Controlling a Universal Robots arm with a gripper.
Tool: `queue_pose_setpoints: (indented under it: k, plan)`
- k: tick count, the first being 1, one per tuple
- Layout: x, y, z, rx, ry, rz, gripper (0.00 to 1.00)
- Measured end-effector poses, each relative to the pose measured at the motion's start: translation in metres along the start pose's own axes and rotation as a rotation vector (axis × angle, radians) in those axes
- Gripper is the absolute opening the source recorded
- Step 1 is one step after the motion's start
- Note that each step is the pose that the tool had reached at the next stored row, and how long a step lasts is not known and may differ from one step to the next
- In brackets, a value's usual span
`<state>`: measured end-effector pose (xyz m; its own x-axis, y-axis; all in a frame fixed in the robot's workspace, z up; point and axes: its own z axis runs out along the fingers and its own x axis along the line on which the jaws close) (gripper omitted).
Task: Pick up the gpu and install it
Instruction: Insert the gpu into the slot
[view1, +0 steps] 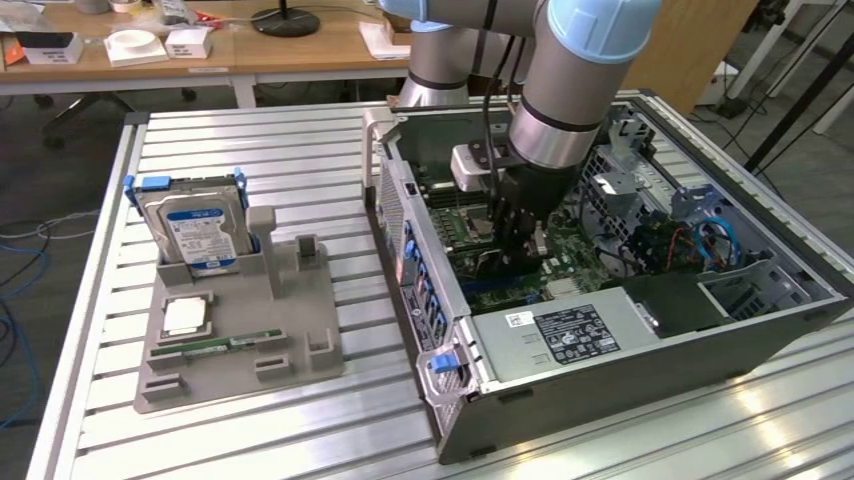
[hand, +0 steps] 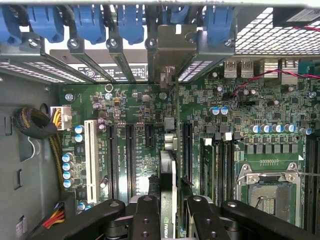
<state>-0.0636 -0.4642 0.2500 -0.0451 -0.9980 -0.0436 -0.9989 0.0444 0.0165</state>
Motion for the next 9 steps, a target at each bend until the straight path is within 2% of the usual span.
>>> queue_pose_setpoints:
  k: [9]
  plan:
    - [-0.0010, 0.0001, 0.0002, 0.0000, -0.0001, 0.000, 0.26]
